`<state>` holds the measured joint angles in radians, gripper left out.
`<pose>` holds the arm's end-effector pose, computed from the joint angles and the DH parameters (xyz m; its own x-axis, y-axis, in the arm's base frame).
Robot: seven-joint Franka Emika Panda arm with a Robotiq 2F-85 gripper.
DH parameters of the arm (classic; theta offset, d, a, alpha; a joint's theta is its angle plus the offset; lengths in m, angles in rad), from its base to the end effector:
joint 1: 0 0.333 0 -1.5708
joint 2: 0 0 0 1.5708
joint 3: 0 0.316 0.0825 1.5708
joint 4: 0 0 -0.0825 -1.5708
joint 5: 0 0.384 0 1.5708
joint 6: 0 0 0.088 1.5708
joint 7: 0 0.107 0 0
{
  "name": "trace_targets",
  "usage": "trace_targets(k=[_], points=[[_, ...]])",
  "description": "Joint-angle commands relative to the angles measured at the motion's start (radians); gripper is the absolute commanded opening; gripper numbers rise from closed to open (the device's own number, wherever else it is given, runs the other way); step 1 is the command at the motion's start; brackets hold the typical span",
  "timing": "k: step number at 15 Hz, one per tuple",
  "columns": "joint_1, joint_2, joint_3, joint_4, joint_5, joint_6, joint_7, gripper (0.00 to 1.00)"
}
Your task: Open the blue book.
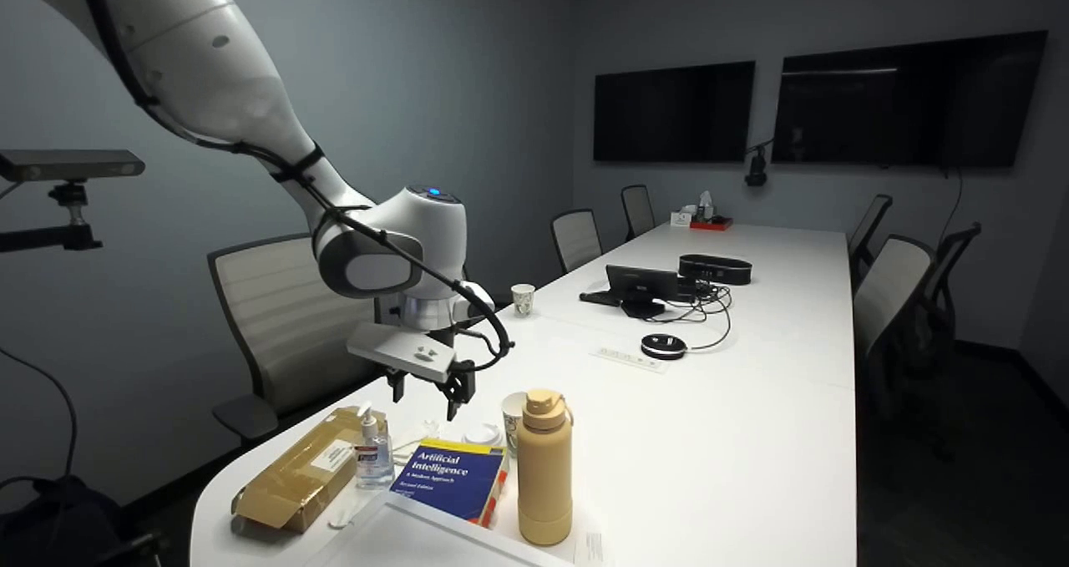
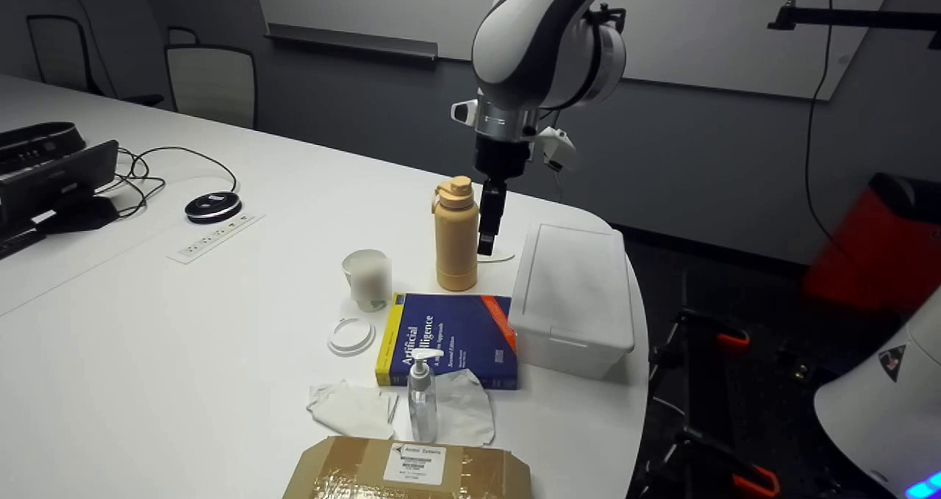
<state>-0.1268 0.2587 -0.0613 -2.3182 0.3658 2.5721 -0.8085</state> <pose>0.5120 -0.1040 0.2295 0.9482 0.2989 0.1076 0.3123 -0.9391 -0.1435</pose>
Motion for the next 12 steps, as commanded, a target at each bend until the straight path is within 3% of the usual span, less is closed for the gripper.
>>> trace_targets(k=[1, 6, 12], points=[[-0.059, 0.141, 0.051, 0.113, -0.004, -0.002, -0.02, 1.0], [-0.109, 0.307, 0.104, 0.238, -0.047, 0.014, 0.007, 1.0], [-0.106, 0.446, 0.119, 0.333, -0.156, 0.064, 0.063, 1.0]])
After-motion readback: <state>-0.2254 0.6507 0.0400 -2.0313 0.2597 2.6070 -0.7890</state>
